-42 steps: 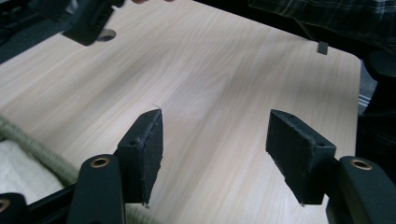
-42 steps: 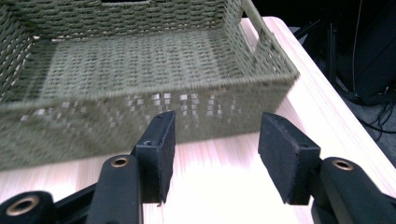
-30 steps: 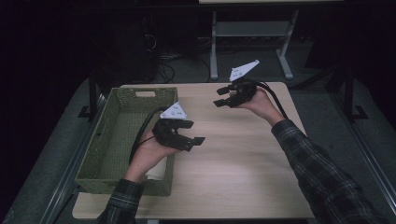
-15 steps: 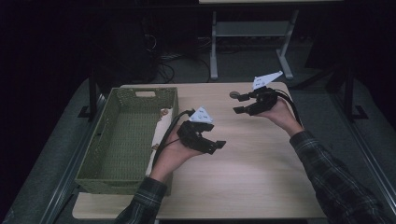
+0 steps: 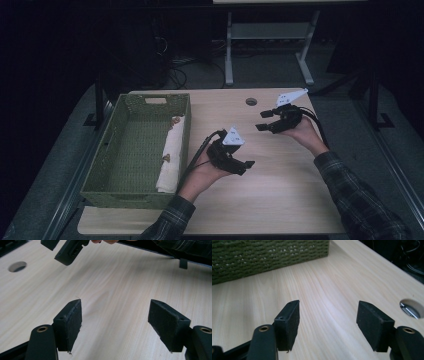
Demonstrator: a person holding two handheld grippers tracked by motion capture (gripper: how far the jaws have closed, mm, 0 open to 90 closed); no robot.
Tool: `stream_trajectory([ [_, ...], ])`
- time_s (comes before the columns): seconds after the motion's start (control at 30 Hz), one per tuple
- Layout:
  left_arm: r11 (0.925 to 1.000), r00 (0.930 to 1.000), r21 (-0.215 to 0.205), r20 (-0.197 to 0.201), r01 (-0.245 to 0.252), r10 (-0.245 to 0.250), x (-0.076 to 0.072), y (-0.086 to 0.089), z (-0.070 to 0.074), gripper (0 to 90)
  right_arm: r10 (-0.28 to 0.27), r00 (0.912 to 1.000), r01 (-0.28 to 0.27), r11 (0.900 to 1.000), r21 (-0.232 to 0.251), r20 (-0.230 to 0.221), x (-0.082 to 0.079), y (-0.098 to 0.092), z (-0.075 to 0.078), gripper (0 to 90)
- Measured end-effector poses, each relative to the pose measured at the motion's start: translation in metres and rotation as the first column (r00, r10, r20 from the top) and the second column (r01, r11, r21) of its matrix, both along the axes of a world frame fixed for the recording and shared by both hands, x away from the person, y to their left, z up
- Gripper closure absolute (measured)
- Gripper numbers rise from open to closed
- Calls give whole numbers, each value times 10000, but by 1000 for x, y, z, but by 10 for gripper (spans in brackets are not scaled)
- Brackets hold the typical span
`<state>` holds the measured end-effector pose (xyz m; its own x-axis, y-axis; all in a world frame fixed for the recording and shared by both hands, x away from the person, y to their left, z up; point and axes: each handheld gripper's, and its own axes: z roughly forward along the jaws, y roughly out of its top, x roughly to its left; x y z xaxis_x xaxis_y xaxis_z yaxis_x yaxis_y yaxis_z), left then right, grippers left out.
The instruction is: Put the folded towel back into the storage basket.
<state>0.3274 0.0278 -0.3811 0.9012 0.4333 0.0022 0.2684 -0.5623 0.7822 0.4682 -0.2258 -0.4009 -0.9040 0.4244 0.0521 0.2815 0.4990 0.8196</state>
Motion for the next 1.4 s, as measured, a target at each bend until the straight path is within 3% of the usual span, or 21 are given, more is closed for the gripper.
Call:
stream_trajectory([
  [0.37, 9995, 9999, -305, -100, 35, -38, -6, -11, -41, 267, -568, 9980, 567, 9984, -30, -286, -12, -16, -29, 320],
  [0.47, 9999, 10000, -152, -47, 14, -15, -5, -11, -46, 259, -659, 9973, 656, 9978, -92, -335, -16, -20, -36, 317],
  [1.0, 9987, 9971, 464, -717, -230, 263, -4, -5, -81, 168, -1357, 9900, 1337, 9896, -524, -373, -41, -28, -62, 232],
  [1.2, 9957, 9969, 900, -732, -224, 290, -4, -4, -91, 160, -1573, 9861, 1532, 9854, -737, -538, -46, -30, -77, 221],
  [1.3, 9963, 9970, 817, -708, -253, 311, -4, -4, -95, 151, -1617, 9856, 1563, 9828, -980, -494, -47, -30, -80, 218],
  [1.4, 9966, 9984, 806, -519, -195, 238, -5, -5, -97, 151, -1711, 9843, 1670, 9823, -849, -438, -48, -31, -80, 219],
])
